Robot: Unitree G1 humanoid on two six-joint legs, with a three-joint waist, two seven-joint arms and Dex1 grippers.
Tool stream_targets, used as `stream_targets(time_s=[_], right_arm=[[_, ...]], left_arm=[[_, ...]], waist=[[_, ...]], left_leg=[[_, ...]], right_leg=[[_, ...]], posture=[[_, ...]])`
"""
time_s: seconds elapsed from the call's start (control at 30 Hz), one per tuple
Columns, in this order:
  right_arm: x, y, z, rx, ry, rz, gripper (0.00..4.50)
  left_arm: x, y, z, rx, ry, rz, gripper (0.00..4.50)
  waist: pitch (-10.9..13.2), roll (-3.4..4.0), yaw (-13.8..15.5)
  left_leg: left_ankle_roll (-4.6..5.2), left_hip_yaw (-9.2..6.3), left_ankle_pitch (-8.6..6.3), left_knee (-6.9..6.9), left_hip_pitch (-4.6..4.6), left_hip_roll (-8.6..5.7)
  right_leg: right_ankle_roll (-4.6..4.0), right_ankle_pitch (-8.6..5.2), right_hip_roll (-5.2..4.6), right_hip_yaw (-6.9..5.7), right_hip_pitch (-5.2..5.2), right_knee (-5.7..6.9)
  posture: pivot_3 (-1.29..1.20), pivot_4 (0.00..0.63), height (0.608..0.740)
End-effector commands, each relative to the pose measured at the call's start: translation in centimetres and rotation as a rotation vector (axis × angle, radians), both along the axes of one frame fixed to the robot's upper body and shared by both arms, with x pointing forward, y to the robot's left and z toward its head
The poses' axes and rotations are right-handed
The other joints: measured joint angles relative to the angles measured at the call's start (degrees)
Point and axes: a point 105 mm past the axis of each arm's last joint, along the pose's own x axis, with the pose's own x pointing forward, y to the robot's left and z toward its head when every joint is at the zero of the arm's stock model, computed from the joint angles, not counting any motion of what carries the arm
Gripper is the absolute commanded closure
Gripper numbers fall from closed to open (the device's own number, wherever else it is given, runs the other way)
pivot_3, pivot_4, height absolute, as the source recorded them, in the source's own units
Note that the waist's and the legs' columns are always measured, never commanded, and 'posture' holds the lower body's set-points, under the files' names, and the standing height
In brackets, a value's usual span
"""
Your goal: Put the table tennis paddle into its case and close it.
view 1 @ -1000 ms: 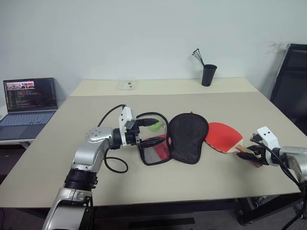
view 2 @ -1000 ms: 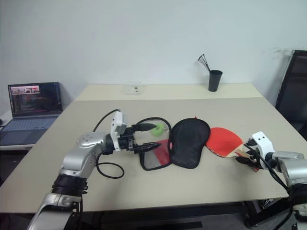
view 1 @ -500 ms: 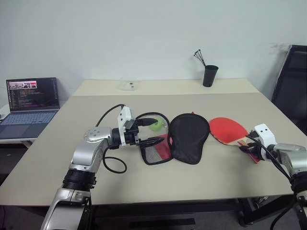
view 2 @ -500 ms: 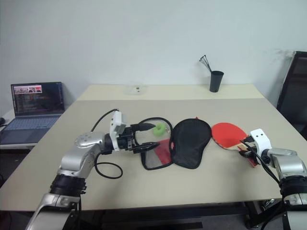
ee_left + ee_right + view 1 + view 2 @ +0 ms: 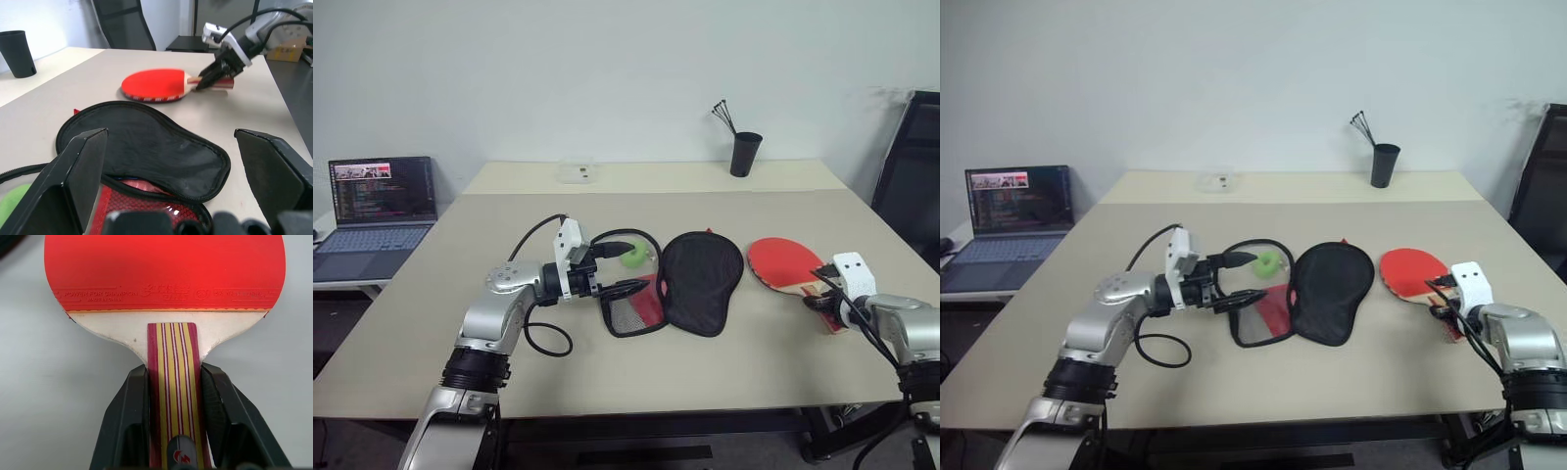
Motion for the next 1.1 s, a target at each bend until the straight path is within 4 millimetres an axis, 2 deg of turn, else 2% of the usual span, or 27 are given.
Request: stream_targets(time_s=[0.03,0.13,0.27,0.4,0.5,0.67,0.73,0.97,1.1], right_arm=[[0.5,-0.5,2.0,-0.007,-0.075,-0.038,3.42],[1.0,-0.4,2.9,0.008,-0.114,-0.069,3.42],[1.2,0.3,5.2,0.025,-0.178,-0.076,3.42],[1.1,3.7,7.5,0.082,-0.238,-0.041,3.42],[0.6,6.9,8.2,0.137,-0.253,-0.007,3.42],[-0.4,12.4,8.1,0.234,-0.241,0.043,3.42],[-0.5,14.0,7.9,0.269,-0.230,0.053,3.42],[-0.4,17.7,6.6,0.344,-0.190,0.054,3.42],[0.1,18.7,5.3,0.354,-0.162,0.046,3.42]], left_arm=[[0.2,0.3,1.8,-0.020,-0.078,0.022,0.00],[0.2,0.7,1.9,-0.022,-0.082,0.041,0.00],[0.1,1.5,1.8,-0.022,-0.083,0.071,0.00],[-0.1,2.1,1.5,-0.030,-0.077,0.097,0.00],[-0.3,2.2,1.4,-0.032,-0.074,0.102,0.00],[-0.4,2.1,1.4,-0.035,-0.073,0.107,0.00],[-0.4,2.0,1.5,-0.037,-0.074,0.108,0.00],[-0.5,1.9,1.6,-0.039,-0.076,0.111,0.00],[-0.6,1.9,1.6,-0.037,-0.080,0.113,0.00]], waist=[[0.0,0.00,0.1],[0.0,0.00,0.0],[0.0,0.01,0.0],[0.0,0.01,-0.3],[0.0,0.01,-0.6],[0.0,0.01,-0.5],[0.0,0.01,-0.5],[0.0,0.01,-0.5],[0.0,0.01,-0.6]], left_leg=[[0.00,0.00,0.00,0.00,-0.01,-0.01],[0.00,0.02,0.00,0.00,-0.03,-0.01],[0.00,0.00,0.00,0.00,-0.03,0.00],[0.00,0.02,0.00,-0.03,-0.08,0.03],[0.00,-0.04,0.00,-0.03,-0.08,0.08],[0.00,-0.17,0.00,-0.01,-0.16,0.07],[0.00,-0.18,0.00,-0.01,-0.18,0.06],[0.00,-0.20,0.00,-0.02,-0.19,0.05],[0.00,-0.21,0.00,-0.03,-0.19,0.06]], right_leg=[[0.00,0.00,0.00,0.00,0.00,-0.02],[0.00,0.00,0.00,0.01,0.00,-0.04],[0.00,0.00,0.00,0.00,-0.03,-0.01],[0.00,0.00,0.02,0.03,-0.10,-0.01],[0.00,0.00,0.03,0.01,-0.10,0.01],[-0.01,0.00,0.03,0.00,-0.10,0.00],[-0.01,0.00,0.01,-0.01,-0.11,0.00],[-0.02,0.00,0.01,-0.02,-0.11,-0.01],[-0.02,0.00,0.02,-0.02,-0.13,0.00]], posture=[[0.00,0.150,0.740],[0.00,0.150,0.740],[0.00,0.150,0.740],[0.00,0.150,0.740],[0.00,0.150,0.740],[0.00,0.150,0.740],[0.00,0.150,0.740],[0.00,0.150,0.740],[0.00,0.150,0.740]])
